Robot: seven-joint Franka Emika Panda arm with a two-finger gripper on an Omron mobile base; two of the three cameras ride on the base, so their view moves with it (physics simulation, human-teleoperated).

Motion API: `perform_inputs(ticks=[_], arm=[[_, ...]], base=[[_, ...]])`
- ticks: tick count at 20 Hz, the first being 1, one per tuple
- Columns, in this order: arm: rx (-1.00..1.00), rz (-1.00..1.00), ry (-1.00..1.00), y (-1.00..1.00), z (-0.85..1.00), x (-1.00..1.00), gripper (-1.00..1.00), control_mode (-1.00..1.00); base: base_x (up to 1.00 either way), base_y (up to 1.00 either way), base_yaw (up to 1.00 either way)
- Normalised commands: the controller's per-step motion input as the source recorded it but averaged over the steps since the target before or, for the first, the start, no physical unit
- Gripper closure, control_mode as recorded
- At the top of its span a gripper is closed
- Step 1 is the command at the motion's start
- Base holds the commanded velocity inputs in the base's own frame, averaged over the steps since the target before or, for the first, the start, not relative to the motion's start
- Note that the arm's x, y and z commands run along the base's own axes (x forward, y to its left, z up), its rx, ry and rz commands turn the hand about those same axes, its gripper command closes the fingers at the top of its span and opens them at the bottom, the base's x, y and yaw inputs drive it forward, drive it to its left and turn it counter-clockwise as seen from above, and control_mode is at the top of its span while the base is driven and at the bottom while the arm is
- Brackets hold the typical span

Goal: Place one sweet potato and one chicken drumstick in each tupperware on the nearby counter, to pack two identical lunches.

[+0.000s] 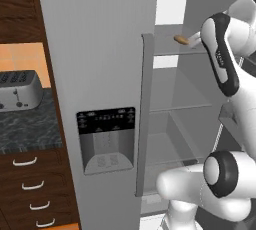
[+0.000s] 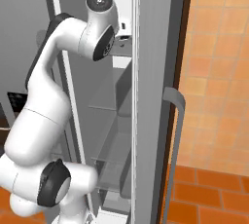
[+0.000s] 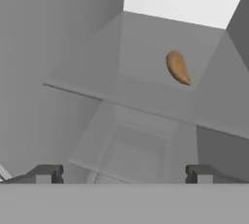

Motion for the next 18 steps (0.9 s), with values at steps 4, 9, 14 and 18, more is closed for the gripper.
perform_inputs(ticks=[4, 9, 14, 18], arm=[[-0.04, 0.0, -0.04, -0.11, -0.26, 0.83, -1.0, -1.0], [0.06, 0.0, 0.14, -0.19, 0.0, 0.73, -1.0, -1.0], [0.0, 0.0, 0.03, -0.38, 0.02, 0.65, -1.0, -1.0], [0.02, 0.0, 0.05, -0.18, 0.03, 0.64, -1.0, -1.0]], base=[[0.0, 0.0, 0.0], [0.0, 0.0, 0.0], [0.0, 0.0, 0.0], [0.0, 0.0, 0.0]])
